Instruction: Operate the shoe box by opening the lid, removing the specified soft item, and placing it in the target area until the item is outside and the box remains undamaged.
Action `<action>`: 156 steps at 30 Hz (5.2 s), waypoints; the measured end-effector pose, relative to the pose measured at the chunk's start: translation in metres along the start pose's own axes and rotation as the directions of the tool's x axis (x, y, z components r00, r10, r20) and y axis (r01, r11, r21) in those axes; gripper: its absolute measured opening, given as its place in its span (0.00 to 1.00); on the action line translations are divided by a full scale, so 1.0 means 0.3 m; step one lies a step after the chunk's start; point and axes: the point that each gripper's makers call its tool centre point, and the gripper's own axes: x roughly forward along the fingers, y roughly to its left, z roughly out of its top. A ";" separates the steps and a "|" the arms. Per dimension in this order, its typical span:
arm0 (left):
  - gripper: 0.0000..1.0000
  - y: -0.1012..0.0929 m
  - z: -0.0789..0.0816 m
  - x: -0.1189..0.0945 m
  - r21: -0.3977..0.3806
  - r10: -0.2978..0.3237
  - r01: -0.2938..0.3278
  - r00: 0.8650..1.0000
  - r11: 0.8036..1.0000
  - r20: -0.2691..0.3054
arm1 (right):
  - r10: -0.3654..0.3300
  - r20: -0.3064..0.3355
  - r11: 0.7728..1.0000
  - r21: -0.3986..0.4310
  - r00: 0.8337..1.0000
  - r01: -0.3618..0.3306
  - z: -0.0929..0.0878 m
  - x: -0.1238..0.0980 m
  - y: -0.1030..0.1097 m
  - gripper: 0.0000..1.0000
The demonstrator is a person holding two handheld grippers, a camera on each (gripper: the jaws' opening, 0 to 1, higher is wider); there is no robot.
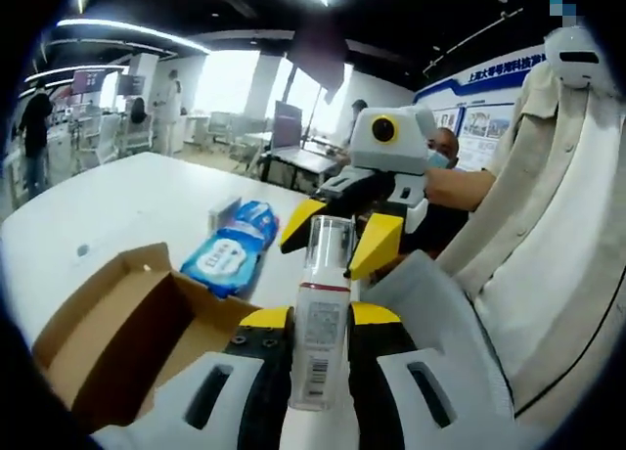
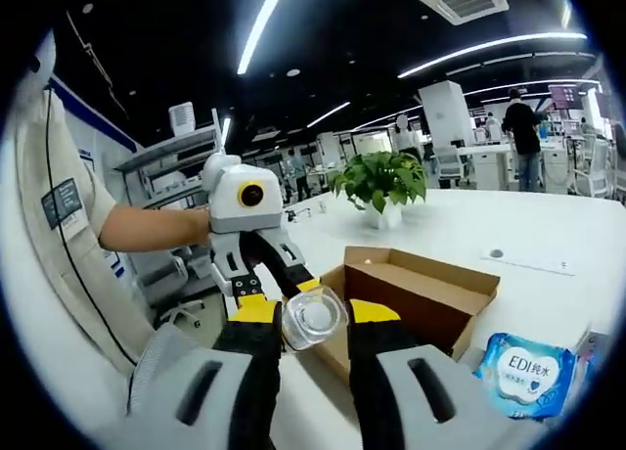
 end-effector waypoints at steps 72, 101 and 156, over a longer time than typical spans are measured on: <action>0.76 0.216 -0.039 -0.229 -0.006 0.427 -0.427 0.904 0.904 0.018 | -0.013 -0.169 0.951 -0.308 0.985 -0.041 0.144 -0.091 -0.364 0.18; 1.00 0.222 -0.128 -0.397 -0.084 0.641 -0.638 0.768 0.765 0.011 | -0.066 -0.298 0.924 -0.379 0.952 -0.055 0.063 -0.092 -0.756 0.18; 0.91 0.233 -0.250 -0.479 -0.181 0.736 -0.732 0.675 0.657 -0.057 | -0.183 -0.458 0.927 -0.375 0.870 -0.003 -0.165 -0.105 -1.028 0.20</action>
